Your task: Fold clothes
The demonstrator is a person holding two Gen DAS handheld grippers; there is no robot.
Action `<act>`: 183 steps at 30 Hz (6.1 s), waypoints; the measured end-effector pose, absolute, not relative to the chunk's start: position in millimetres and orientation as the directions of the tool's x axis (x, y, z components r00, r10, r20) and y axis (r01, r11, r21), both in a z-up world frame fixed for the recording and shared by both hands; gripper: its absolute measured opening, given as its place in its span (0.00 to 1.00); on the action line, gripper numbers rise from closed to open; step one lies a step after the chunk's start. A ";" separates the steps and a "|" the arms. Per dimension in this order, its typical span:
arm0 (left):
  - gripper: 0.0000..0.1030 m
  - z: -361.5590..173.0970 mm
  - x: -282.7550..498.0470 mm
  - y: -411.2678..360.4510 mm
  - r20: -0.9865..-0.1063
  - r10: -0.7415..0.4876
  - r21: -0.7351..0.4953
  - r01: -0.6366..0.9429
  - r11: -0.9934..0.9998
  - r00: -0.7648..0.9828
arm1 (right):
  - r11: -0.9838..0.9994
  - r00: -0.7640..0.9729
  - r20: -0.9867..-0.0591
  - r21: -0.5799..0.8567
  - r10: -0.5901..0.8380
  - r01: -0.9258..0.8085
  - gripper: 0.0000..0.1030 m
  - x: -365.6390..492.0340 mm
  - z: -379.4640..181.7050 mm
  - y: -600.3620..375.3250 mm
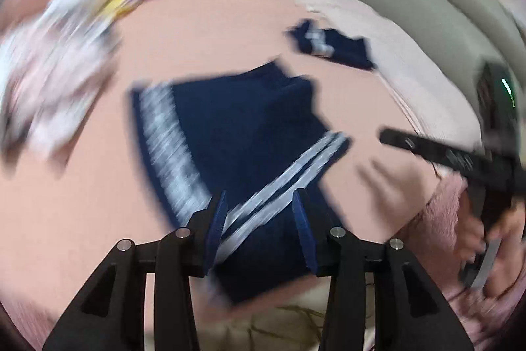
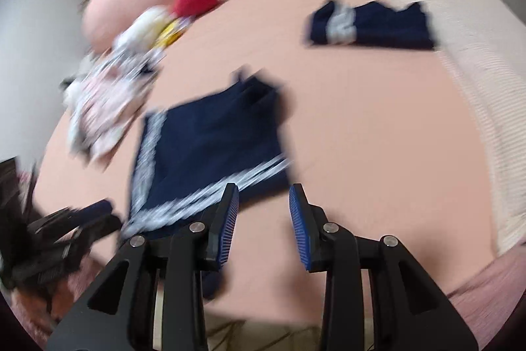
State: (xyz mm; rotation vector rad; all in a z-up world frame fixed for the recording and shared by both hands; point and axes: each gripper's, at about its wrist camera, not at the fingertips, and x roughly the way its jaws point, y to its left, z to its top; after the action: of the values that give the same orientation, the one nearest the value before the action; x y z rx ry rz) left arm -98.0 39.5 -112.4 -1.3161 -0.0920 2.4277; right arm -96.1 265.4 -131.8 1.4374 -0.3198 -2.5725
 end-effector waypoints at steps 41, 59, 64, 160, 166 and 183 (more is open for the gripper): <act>0.24 -176.5 -221.0 -106.5 -0.856 0.249 -0.243 -0.072 -0.967 -0.454 | -0.924 -0.371 -0.868 0.218 -0.331 0.314 0.31 -285.1 -190.7 172.0; 0.33 -185.7 -227.3 -90.3 -0.865 0.231 -0.213 -0.091 -0.973 -0.446 | -0.878 -0.304 -0.901 0.146 -0.308 0.456 0.31 -268.9 -193.8 136.8; 0.33 -187.9 -226.3 -90.1 -0.871 0.219 -0.196 -0.099 -0.976 -0.439 | -0.865 -0.268 -0.924 0.114 -0.273 0.489 0.32 -277.0 -206.5 116.5; 0.33 -170.6 -163.1 -91.9 -0.884 0.258 -0.313 0.082 -0.946 -0.390 | -0.944 -0.365 -0.902 0.115 -0.229 0.308 0.47 -183.3 -149.5 183.1; 0.33 -156.0 -82.6 -68.1 -0.832 0.246 -0.359 0.145 -0.922 -0.497 | -0.930 -0.352 -0.887 0.189 -0.299 0.315 0.47 -82.4 -164.9 191.5; 0.27 -167.5 -50.4 -7.6 -0.841 0.232 -0.197 -0.123 -0.973 -0.489 | -0.920 -0.404 -0.876 0.100 -0.263 0.380 0.47 -29.1 -183.3 187.2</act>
State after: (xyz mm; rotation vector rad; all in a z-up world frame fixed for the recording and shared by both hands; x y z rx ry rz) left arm -50.4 -7.6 -167.5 -1.4610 -0.1628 2.5408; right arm -29.1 187.2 -183.3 1.4346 0.1614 -2.3462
